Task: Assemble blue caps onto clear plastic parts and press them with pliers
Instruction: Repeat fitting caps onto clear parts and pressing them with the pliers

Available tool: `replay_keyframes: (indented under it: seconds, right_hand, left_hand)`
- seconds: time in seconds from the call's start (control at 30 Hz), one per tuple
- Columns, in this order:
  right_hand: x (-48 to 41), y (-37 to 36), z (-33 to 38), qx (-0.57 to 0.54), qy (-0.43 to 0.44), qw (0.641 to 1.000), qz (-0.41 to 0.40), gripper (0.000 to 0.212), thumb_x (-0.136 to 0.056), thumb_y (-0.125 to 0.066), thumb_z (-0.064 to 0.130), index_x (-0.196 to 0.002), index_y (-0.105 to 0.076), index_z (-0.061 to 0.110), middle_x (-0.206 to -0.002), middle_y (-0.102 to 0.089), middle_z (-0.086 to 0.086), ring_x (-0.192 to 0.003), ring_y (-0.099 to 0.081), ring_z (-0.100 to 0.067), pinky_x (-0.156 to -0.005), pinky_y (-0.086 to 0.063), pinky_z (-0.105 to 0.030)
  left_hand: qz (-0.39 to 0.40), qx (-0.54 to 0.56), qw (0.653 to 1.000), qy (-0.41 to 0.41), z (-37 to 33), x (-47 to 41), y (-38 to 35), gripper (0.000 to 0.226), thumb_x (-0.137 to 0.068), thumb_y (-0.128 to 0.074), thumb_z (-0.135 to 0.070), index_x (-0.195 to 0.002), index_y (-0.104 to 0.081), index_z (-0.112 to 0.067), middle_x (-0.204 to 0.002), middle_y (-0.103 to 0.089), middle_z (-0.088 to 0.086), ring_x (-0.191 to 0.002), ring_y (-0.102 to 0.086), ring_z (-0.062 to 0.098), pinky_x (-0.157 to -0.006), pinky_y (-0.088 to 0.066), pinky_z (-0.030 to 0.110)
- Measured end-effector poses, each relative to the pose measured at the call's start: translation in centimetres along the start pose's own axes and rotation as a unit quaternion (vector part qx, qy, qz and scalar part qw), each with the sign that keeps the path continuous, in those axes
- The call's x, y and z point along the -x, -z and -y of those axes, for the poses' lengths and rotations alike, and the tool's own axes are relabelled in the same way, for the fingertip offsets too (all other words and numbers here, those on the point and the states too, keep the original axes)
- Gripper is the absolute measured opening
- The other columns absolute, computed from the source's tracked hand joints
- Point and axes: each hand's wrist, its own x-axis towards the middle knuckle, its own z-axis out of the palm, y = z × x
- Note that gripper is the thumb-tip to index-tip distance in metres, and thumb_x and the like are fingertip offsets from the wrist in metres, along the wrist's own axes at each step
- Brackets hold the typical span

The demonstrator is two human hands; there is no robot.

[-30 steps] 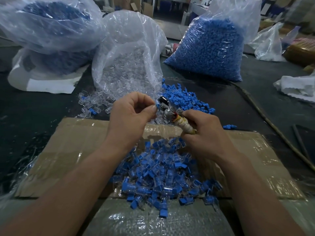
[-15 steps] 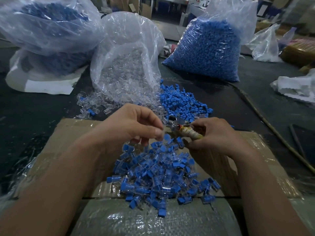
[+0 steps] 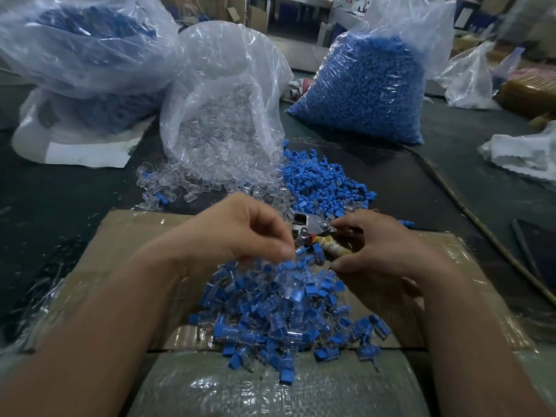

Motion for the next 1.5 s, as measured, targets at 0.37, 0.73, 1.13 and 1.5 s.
replay_keyframes:
  seconds: [0.37,0.73,1.13,1.5]
  right_hand:
    - [0.4,0.4,-0.2,0.016,-0.019,1.0,0.019,0.067,-0.065,-0.078,0.041,-0.124,-0.049,0.032,-0.093,-0.038,0.024,-0.096,-0.042,-0.005,-0.077,-0.034,-0.025]
    - [0.4,0.4,-0.1,0.008,-0.011,1.0,0.021,0.066,-0.065,-0.078,0.04,-0.124,-0.05,0.03,-0.094,-0.04,0.023,-0.093,-0.042,-0.003,-0.072,-0.034,-0.022]
    - [-0.2,0.3,-0.8,-0.03,0.008,0.999,-0.038,0.011,-0.081,-0.058,0.048,-0.089,-0.056,0.039,-0.086,-0.052,0.023,-0.081,-0.048,0.003,-0.063,-0.035,-0.017]
    - [-3.3,-0.3,-1.0,-0.004,-0.067,0.967,-0.246,0.009,-0.086,-0.063,0.025,-0.091,-0.07,0.021,-0.082,-0.064,0.009,-0.073,-0.055,-0.004,-0.069,-0.047,-0.028]
  left_hand:
    - [-0.342,-0.31,0.887,0.019,4.3,-3.1,1.0,0.041,-0.089,-0.057,-0.02,-0.129,-0.051,-0.024,-0.127,-0.05,0.004,-0.113,-0.046,0.015,-0.099,-0.032,0.032]
    - [-0.313,-0.403,0.858,0.065,3.9,-3.1,0.9,0.033,-0.086,-0.061,-0.016,-0.12,-0.062,-0.018,-0.119,-0.063,0.003,-0.111,-0.055,0.02,-0.095,-0.039,0.032]
    - [-0.4,-0.314,0.86,-0.047,2.8,-2.1,0.2,0.016,-0.085,-0.062,-0.025,-0.095,-0.071,-0.017,-0.078,-0.06,-0.008,-0.071,-0.052,0.004,-0.074,-0.04,0.026]
    - [-0.354,-0.189,0.914,-0.064,1.6,-1.8,-0.7,0.017,-0.084,-0.062,-0.019,-0.07,-0.061,-0.027,-0.067,-0.059,-0.008,-0.061,-0.055,-0.001,-0.055,-0.041,0.007]
